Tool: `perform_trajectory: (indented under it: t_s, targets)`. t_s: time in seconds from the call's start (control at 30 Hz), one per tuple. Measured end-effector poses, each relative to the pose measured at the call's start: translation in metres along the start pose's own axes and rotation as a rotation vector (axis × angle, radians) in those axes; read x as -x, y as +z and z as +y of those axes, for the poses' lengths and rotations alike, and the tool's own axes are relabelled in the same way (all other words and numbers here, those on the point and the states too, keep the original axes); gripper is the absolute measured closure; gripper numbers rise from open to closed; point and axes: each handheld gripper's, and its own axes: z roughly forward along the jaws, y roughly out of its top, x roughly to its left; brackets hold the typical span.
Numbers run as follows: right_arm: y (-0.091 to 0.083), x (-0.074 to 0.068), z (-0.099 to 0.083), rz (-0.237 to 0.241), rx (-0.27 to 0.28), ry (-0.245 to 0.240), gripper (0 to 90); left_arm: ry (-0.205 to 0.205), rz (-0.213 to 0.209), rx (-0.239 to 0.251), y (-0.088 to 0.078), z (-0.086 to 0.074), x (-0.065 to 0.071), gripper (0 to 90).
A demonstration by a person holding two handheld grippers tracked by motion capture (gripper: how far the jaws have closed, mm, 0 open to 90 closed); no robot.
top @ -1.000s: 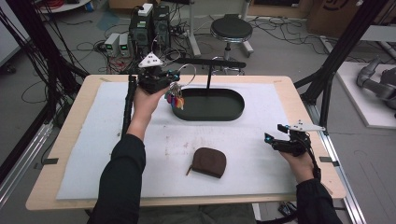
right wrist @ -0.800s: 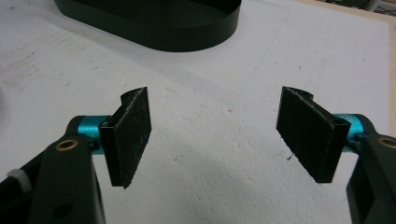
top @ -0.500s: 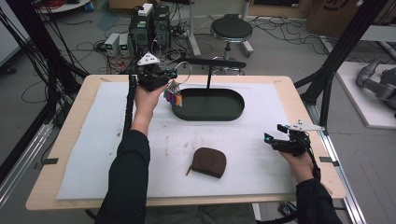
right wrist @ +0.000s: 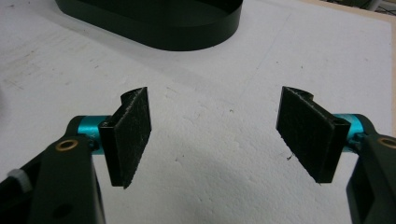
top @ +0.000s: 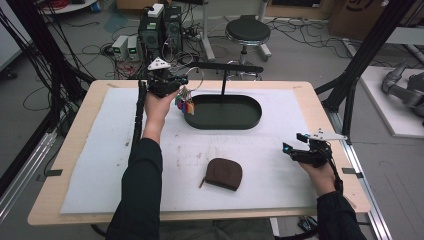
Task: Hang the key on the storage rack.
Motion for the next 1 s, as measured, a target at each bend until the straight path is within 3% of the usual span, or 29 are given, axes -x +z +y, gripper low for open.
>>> perform_trajectory:
  t_s: [0.7, 0.93, 1.0]
  targets:
    - [0.0003, 0.0001, -0.0001, 0.001, 0.000, 0.002, 27.1, -0.001, 0.050, -0.014, 0.0058, -0.0024, 0.0000, 85.7]
    - [0.0006, 0.0003, 0.0000, 0.003, 0.000, -0.001, 27.1, -0.005, 0.057, -0.033, 0.0074, -0.0038, 0.0004, 82.0]
    - [0.0005, 0.0003, -0.0001, 0.003, -0.001, 0.002, 27.1, -0.023, 0.054, -0.020, 0.0062, -0.0031, 0.0008, 75.0]
